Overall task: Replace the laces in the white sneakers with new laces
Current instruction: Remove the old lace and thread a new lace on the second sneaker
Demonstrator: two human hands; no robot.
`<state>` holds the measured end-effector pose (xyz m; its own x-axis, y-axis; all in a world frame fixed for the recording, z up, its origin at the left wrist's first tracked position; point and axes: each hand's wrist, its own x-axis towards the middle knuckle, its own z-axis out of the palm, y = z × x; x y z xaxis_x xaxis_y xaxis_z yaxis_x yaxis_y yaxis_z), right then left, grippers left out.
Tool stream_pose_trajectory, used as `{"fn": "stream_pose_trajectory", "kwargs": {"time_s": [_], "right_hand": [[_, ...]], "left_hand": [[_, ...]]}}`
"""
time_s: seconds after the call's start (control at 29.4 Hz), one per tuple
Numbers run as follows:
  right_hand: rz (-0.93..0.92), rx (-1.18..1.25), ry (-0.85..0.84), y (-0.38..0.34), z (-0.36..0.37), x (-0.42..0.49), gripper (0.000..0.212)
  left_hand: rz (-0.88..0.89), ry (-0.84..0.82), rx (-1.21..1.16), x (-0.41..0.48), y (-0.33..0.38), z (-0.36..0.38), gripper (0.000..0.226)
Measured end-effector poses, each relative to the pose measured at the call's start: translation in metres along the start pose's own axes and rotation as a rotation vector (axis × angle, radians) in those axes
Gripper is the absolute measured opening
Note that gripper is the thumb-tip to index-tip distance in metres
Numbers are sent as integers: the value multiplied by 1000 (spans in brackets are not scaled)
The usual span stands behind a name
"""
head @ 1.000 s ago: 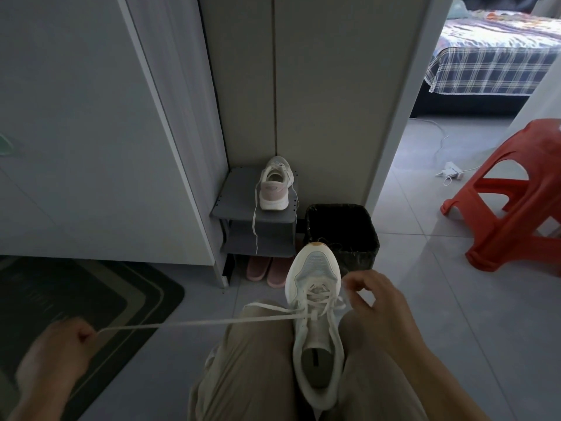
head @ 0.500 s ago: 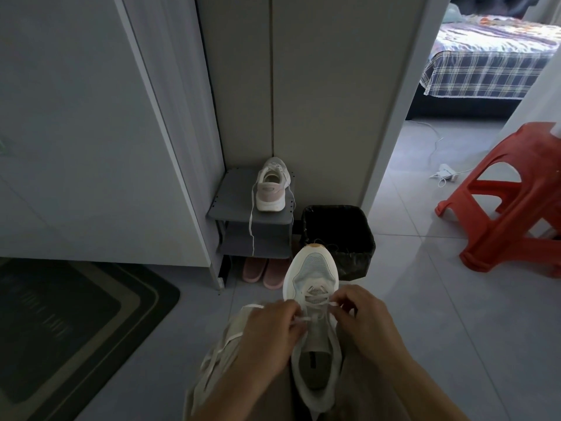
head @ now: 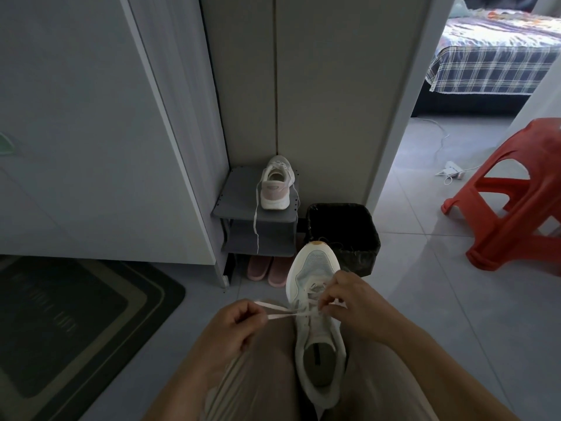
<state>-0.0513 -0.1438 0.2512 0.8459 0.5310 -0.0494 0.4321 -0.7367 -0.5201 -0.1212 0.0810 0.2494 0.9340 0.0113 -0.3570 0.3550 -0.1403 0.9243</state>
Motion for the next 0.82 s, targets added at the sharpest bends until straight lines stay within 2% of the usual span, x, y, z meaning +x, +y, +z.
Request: {"fn": "stream_pose_trajectory", "kwargs": {"time_s": [0.1, 0.17, 0.2, 0.34, 0.48, 0.58, 0.65, 0.75, 0.82], "right_hand": [[36, -16, 130, -3, -6, 5, 13], [95, 2, 237, -1, -15, 1, 8], [105, 23, 222, 1, -18, -2, 5], [80, 92, -15, 1, -13, -11, 6], [56, 60, -14, -1, -1, -10, 13], [135, 134, 72, -3, 4, -10, 15], [194, 181, 111, -6, 7, -12, 11], [237, 243, 122, -9, 12, -16, 10], [254, 284, 113, -9, 13, -18, 16]], "left_hand": [[-17, 13, -14, 0, -4, -8, 15], [-3, 24, 97, 1, -10, -11, 13], [6, 24, 173, 1, -13, -12, 12], [21, 10, 341, 5, -21, -9, 12], [75, 11, 571, 10, -21, -7, 15], [129, 43, 689, 14, -12, 2, 21], [68, 7, 545, 16, -3, 15, 25], [-212, -69, -141, 14, 12, 44, 19], [-289, 26, -509, 15, 19, 56, 15]]}}
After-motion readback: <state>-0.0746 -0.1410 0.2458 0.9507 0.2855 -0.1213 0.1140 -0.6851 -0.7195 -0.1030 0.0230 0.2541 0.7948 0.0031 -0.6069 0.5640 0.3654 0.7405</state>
